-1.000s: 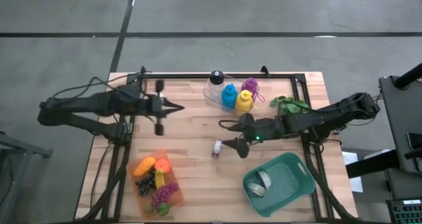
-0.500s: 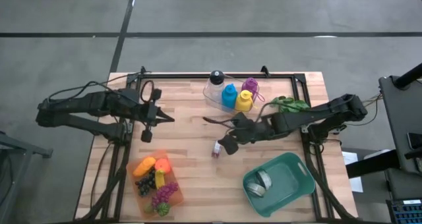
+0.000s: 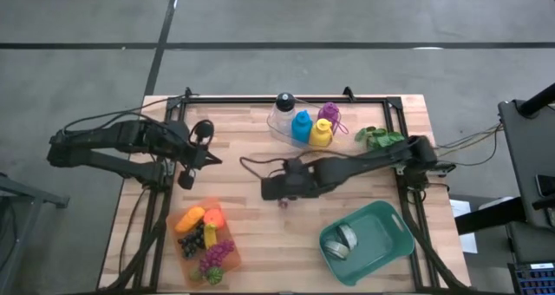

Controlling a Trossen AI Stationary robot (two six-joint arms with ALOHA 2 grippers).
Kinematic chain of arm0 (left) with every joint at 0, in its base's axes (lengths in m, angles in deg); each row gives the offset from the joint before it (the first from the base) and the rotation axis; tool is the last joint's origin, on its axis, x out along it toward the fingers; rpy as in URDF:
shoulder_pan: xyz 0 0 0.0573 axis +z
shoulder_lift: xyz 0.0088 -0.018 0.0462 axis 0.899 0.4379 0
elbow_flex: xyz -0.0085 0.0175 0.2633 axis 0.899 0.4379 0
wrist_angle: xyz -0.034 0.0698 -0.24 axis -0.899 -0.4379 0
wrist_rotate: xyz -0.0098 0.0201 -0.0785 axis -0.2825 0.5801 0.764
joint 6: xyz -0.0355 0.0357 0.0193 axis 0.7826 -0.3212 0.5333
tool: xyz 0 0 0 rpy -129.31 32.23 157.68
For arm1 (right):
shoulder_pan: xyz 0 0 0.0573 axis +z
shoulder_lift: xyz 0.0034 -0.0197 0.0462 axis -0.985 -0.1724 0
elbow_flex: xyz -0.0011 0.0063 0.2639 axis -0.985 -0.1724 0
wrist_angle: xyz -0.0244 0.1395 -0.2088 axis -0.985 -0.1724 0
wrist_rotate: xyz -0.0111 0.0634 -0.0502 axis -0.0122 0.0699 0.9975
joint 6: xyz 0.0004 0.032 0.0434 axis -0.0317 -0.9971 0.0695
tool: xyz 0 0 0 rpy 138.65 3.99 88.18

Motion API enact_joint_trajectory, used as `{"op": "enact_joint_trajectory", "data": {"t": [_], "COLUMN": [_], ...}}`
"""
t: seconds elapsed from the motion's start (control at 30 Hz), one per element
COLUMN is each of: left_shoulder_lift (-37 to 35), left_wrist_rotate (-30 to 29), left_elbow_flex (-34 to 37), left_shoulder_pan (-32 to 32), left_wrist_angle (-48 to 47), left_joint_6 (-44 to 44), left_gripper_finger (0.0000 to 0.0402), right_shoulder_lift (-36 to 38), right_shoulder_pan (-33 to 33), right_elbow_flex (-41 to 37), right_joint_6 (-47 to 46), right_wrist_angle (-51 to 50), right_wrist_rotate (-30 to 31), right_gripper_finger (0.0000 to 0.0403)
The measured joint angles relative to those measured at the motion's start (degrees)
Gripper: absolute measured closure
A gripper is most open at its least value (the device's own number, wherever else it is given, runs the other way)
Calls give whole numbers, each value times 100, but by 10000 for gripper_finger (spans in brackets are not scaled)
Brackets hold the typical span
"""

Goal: Pick & Place Food Item
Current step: Put the red tuna can into the green bin

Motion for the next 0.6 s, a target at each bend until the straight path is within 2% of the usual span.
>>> {"op": "enact_joint_trajectory", "data": {"t": [0.27, 0.6], "left_shoulder_lift": [0, 0], "left_wrist_rotate": [2, 3], "left_elbow_flex": [0, 0], "left_shoulder_pan": [0, 0], "left_wrist_angle": [-480, -653], "left_joint_6": [-120, -133], "left_gripper_finger": [400, 400], "right_shoulder_lift": [-1288, -2407], "right_shoulder_pan": [37, -44], "right_elbow_flex": [1455, 3138], "right_joint_6": [-1545, -1630], "right_wrist_angle": [-2802, -3277], "right_wrist_rotate": [-648, -559], "right_gripper_finger": [33, 33]}}
